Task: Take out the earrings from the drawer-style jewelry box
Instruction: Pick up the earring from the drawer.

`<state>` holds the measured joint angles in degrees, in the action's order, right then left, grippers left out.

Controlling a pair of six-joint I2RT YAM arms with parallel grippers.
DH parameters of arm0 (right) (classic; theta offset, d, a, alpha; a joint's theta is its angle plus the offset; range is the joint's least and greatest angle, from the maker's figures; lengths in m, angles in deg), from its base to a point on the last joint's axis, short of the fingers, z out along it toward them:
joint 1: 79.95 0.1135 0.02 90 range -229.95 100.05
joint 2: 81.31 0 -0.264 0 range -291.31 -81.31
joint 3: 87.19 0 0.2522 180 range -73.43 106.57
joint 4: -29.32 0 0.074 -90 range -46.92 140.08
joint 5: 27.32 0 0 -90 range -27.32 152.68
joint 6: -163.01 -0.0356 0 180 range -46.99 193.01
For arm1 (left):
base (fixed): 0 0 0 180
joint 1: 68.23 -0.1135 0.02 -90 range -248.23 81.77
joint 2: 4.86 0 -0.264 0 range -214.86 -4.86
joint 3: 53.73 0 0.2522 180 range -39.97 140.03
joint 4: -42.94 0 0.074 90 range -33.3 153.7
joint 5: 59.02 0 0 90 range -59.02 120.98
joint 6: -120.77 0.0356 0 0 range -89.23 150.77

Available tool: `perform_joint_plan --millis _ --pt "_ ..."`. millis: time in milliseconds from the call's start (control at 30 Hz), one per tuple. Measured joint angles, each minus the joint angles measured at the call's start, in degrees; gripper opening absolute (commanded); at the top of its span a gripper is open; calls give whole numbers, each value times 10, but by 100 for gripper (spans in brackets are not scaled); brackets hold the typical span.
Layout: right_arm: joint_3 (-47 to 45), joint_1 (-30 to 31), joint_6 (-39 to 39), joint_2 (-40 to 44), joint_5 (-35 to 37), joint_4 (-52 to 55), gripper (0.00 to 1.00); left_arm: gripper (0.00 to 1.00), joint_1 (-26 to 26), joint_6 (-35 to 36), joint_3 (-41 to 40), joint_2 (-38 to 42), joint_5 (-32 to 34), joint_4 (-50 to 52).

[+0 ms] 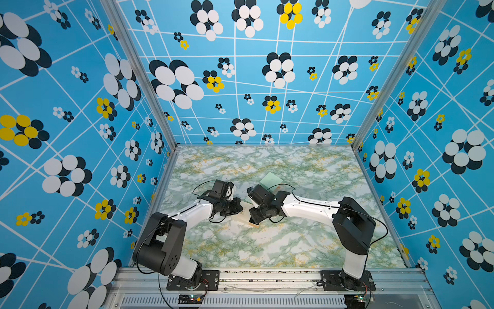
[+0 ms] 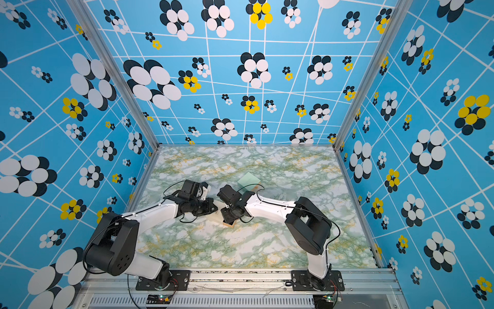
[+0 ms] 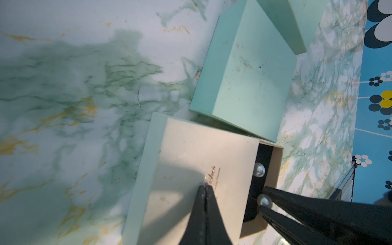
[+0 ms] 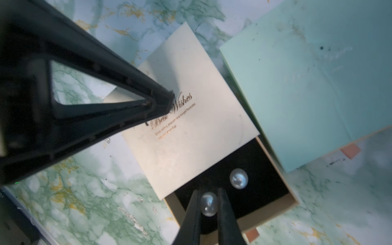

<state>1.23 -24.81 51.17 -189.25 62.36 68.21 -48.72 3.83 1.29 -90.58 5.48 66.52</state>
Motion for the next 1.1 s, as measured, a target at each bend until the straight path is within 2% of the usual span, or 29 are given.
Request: perform_joint_plan --millis 233,633,800,1100 --pt "-22 0 -1 23 16 -2 1 0 0 0 0 0 0 0" --pt "-94 0 -19 137 61 -20 0 0 0 0 0 0 0 0" --pt "-140 -11 -40 150 53 -33 0 0 0 0 0 0 0 0" --pt "-212 -44 -86 150 -7 -92 0 0 0 0 0 0 0 0"
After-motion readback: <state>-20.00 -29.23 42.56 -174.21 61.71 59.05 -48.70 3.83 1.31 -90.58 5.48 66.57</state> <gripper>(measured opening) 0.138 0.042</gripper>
